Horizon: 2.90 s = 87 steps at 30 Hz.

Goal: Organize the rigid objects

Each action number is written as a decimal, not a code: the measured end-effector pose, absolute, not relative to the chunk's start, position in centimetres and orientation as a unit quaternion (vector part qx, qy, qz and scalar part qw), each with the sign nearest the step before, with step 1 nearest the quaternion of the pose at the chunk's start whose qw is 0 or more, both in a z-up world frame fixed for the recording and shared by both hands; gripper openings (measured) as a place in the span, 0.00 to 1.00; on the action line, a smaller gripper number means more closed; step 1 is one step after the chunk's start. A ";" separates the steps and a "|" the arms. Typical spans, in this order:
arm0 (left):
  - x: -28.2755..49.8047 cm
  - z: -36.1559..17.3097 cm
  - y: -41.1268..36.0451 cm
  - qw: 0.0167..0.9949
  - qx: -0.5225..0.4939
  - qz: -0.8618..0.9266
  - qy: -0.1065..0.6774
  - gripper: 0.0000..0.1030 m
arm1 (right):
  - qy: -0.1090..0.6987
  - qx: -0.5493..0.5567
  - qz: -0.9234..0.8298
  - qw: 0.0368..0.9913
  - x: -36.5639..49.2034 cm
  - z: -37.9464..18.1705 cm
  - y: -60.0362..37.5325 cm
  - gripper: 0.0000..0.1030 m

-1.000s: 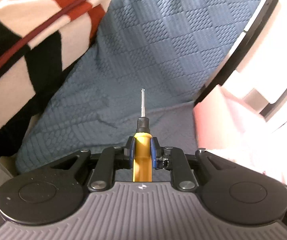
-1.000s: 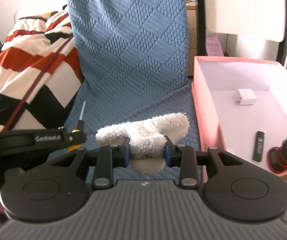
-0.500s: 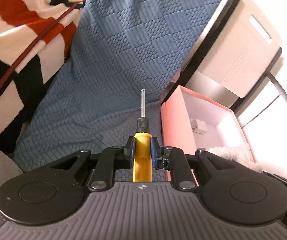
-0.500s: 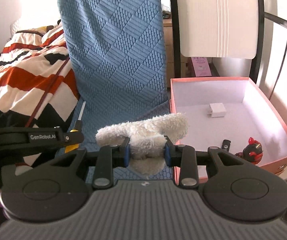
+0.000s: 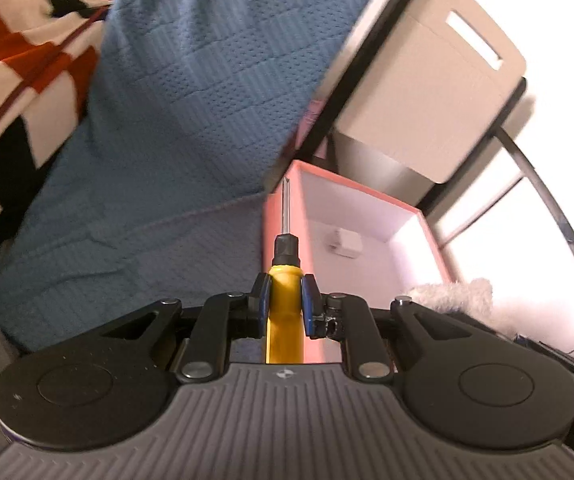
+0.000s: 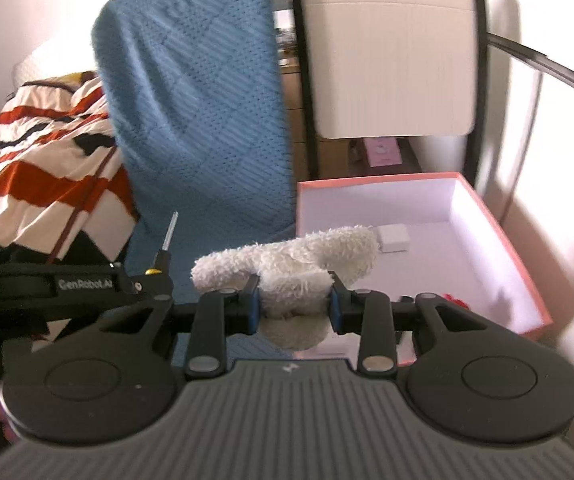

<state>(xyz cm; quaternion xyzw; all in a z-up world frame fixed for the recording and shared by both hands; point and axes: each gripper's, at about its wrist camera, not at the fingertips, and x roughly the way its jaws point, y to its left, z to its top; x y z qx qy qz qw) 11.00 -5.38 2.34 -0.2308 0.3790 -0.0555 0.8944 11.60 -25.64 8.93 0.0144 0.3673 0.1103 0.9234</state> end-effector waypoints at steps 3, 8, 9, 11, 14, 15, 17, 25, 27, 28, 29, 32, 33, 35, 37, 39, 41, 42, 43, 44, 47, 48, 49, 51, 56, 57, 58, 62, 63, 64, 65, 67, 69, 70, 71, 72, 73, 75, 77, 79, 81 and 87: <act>11.8 2.8 -7.3 0.895 -0.225 -0.069 0.380 0.19 | 0.364 0.013 0.094 0.926 11.7 9.2 -27.8 0.34; 13.1 3.0 -10.4 0.895 -0.213 -0.086 0.384 0.19 | 0.371 0.022 0.076 0.925 12.5 9.0 -31.0 0.34; 13.4 3.0 -10.9 0.894 -0.211 -0.088 0.385 0.19 | 0.374 0.023 0.075 0.924 12.7 8.9 -31.5 0.34; 13.9 2.6 -11.6 0.891 -0.212 -0.092 0.391 0.19 | 0.381 0.024 0.073 0.921 13.0 8.5 -32.3 0.34; 14.8 1.6 -12.7 0.888 -0.210 -0.089 0.400 0.19 | 0.394 0.027 0.073 0.916 13.9 7.6 -32.9 0.34; 15.2 1.2 -13.1 0.886 -0.211 -0.088 0.404 0.19 | 0.399 0.028 0.072 0.914 14.2 7.3 -33.1 0.34; 16.0 0.5 -13.3 0.882 -0.217 -0.084 0.411 0.19 | 0.406 0.029 0.073 0.911 14.8 6.7 -33.6 0.34; 19.4 -2.8 -15.1 0.870 -0.205 -0.075 0.442 0.19 | 0.448 0.031 0.068 0.891 17.2 3.1 -35.1 0.34; 20.2 -3.6 -15.5 0.866 -0.201 -0.076 0.452 0.19 | 0.460 0.028 0.065 0.885 18.0 2.3 -35.5 0.34; 20.6 -4.0 -15.7 0.863 -0.202 -0.077 0.457 0.19 | 0.464 0.032 0.066 0.883 18.3 2.0 -35.6 0.34; 20.9 -4.3 -15.8 0.860 -0.202 -0.078 0.461 0.19 | 0.469 0.038 0.066 0.880 18.8 1.6 -35.8 0.34; 21.8 -5.1 -16.3 0.856 -0.201 -0.080 0.470 0.19 | 0.482 0.049 0.066 0.872 19.9 0.6 -36.0 0.35; 22.1 -5.4 -16.4 0.854 -0.202 -0.081 0.473 0.19 | 0.487 0.051 0.064 0.870 20.2 0.3 -36.0 0.35; 22.7 -5.8 -16.6 0.851 -0.203 -0.080 0.478 0.19 | 0.496 0.059 0.063 0.864 20.7 -0.3 -36.1 0.35; 23.2 -6.1 -16.7 0.847 -0.207 -0.082 0.484 0.19 | 0.500 0.065 0.063 0.861 21.0 -0.8 -36.2 0.35; 23.5 -6.4 -16.7 0.841 -0.215 -0.088 0.489 0.19 | 0.505 0.068 0.062 0.858 21.1 -1.1 -36.3 0.35; 23.7 -6.3 -16.7 0.844 -0.212 -0.085 0.485 0.20 | 0.512 0.077 0.061 0.854 21.3 -1.3 -36.5 0.36; 23.7 -6.2 -16.8 0.844 -0.209 -0.085 0.487 0.20 | 0.513 0.081 0.060 0.852 21.3 -1.4 -36.6 0.37; 23.9 -6.2 -16.8 0.841 -0.205 -0.084 0.493 0.21 | 0.514 0.085 0.058 0.851 21.4 -1.4 -36.7 0.37; 24.0 -6.2 -16.8 0.839 -0.203 -0.083 0.498 0.21 | 0.514 0.087 0.056 0.851 21.4 -1.5 -36.8 0.37; 23.7 -5.8 -16.4 0.842 -0.200 -0.081 0.495 0.21 | 0.522 0.092 0.053 0.846 21.5 -1.6 -37.0 0.38; 23.5 -5.5 -16.4 0.844 -0.196 -0.082 0.493 0.21 | 0.521 0.092 0.052 0.847 21.5 -1.4 -37.0 0.38; 23.2 -5.1 -16.3 0.847 -0.191 -0.084 0.489 0.21 | 0.518 0.091 0.047 0.849 21.4 -1.2 -37.0 0.38; 22.5 -4.1 -16.0 0.855 -0.182 -0.084 0.478 0.21 | 0.513 0.089 0.041 0.853 21.3 -0.7 -37.1 0.38; 20.7 -1.6 -14.8 0.870 -0.167 -0.091 0.454 0.21 | 0.487 0.080 0.044 0.869 20.2 1.8 -36.6 0.38; 20.4 -1.1 -14.5 0.872 -0.167 -0.092 0.451 0.21 | 0.480 0.076 0.045 0.873 19.9 2.4 -36.4 0.38; 19.9 -0.6 -14.2 0.874 -0.165 -0.092 0.447 0.21 | 0.473 0.073 0.046 0.877 19.5 3.1 -36.1 0.39; 18.1 1.1 -13.2 0.878 -0.166 -0.099 0.438 0.21 | 0.453 0.075 0.051 0.887 17.9 5.4 -35.4 0.39; 17.6 1.4 -13.0 0.878 -0.167 -0.103 0.437 0.22 | 0.448 0.076 0.051 0.889 17.4 5.9 -35.2 0.39; 17.1 1.8 -12.9 0.879 -0.164 -0.106 0.436 0.22 | 0.443 0.075 0.049 0.892 16.8 6.4 -35.0 0.39; 16.6 2.2 -12.8 0.880 -0.161 -0.107 0.434 0.22 | 0.438 0.074 0.047 0.895 16.4 6.8 -34.8 0.39; 15.7 2.9 -12.3 0.882 -0.154 -0.116 0.430 0.22 | 0.429 0.073 0.042 0.899 15.3 7.7 -34.4 0.39; 15.0 3.4 -12.1 0.884 -0.144 -0.124 0.426 0.22 | 0.424 0.081 0.039 0.901 14.4 8.5 -34.1 0.39; 14.7 3.7 -11.8 0.885 -0.142 -0.127 0.424 0.22 | 0.420 0.086 0.040 0.902 14.0 8.8 -34.0 0.39; 14.4 3.9 -11.6 0.886 -0.139 -0.131 0.422 0.22 | 0.416 0.086 0.038 0.904 13.6 9.0 -33.8 0.39; 14.0 4.2 -11.5 0.888 -0.135 -0.136 0.419 0.22 | 0.412 0.084 0.036 0.907 13.1 9.3 -33.6 0.39; 13.7 4.5 -11.3 0.889 -0.129 -0.141 0.415 0.22 | 0.407 0.081 0.034 0.909 12.6 9.5 -33.4 0.39; 13.0 5.0 -11.1 0.891 -0.123 -0.150 0.411 0.22 | 0.395 0.081 0.026 0.915 11.4 10.0 -33.0 0.39; 12.2 5.7 -10.9 0.890 -0.124 -0.151 0.411 0.22 | 0.394 0.091 0.022 0.914 10.3 10.3 -32.8 0.39; 11.2 6.6 -10.6 0.889 -0.140 -0.163 0.405 0.22 | 0.389 0.097 0.013 0.916 8.8 10.9 -32.7 0.39; 10.1 7.3 -10.5 0.892 -0.135 -0.167 0.397 0.22 | 0.382 0.093 0.009 0.919 7.4 11.4 -32.5 0.39; 7.1 8.2 -10.0 0.886 -0.147 -0.191 0.395 0.23 | 0.358 0.075 -0.002 0.931 3.8 13.0 -32.1 0.42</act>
